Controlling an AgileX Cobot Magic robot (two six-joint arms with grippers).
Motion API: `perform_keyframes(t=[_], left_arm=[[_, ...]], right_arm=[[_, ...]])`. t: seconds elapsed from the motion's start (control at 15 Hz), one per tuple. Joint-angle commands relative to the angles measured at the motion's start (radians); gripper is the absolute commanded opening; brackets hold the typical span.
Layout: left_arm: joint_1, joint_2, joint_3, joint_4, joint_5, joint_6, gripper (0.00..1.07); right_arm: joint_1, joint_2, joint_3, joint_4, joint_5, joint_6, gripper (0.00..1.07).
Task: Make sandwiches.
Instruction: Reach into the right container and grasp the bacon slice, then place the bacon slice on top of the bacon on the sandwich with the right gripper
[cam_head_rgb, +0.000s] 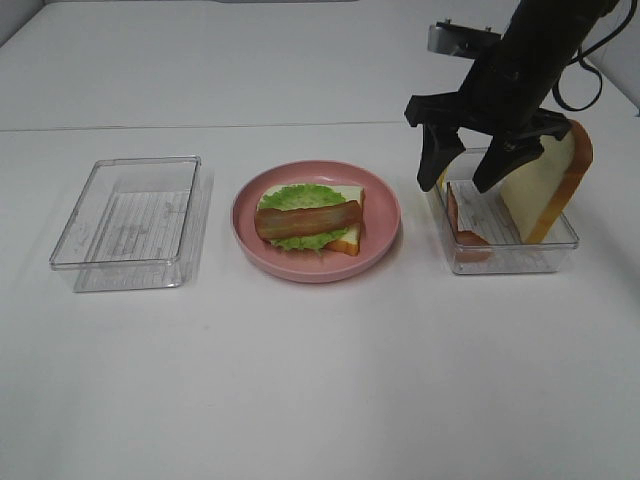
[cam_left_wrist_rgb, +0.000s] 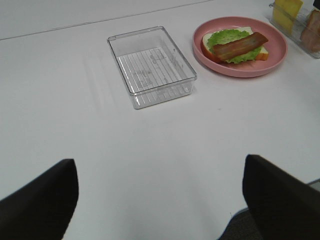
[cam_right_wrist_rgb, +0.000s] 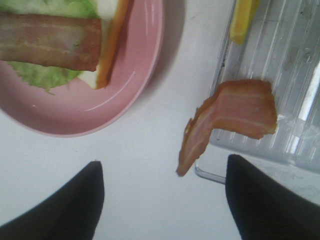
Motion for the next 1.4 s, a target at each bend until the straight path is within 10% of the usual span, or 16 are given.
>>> perform_keyframes(t=[0.07, 0.33, 0.53, 1.0, 1.4], left_arm=[[0.003, 0.001, 0.005, -0.003, -0.008, -0.001, 0.85], [0.003, 0.001, 0.005, -0.002, -0.008, -0.001, 0.85], [0.003, 0.001, 0.005, -0.002, -0.008, -0.001, 0.85], [0.003, 0.001, 0.005, -0.002, -0.008, -0.001, 0.85], [0.003, 0.001, 0.005, -0.002, -0.008, 0.0, 0.85]], right_arm=[[0.001, 0.053, -0.016, -0.033, 0.002, 0.007, 0.65], [0.001, 0.091, -0.016, -0.043, 0.0, 0.036, 0.45], [0.001, 0.087, -0.016, -0.043, 0.0, 0.047, 0.0], [0.002, -0.081, -0.016, 0.036, 0.045, 0.047, 0.0], [0.003, -0.163, -0.016, 0.465, 0.032, -0.105, 0.0]])
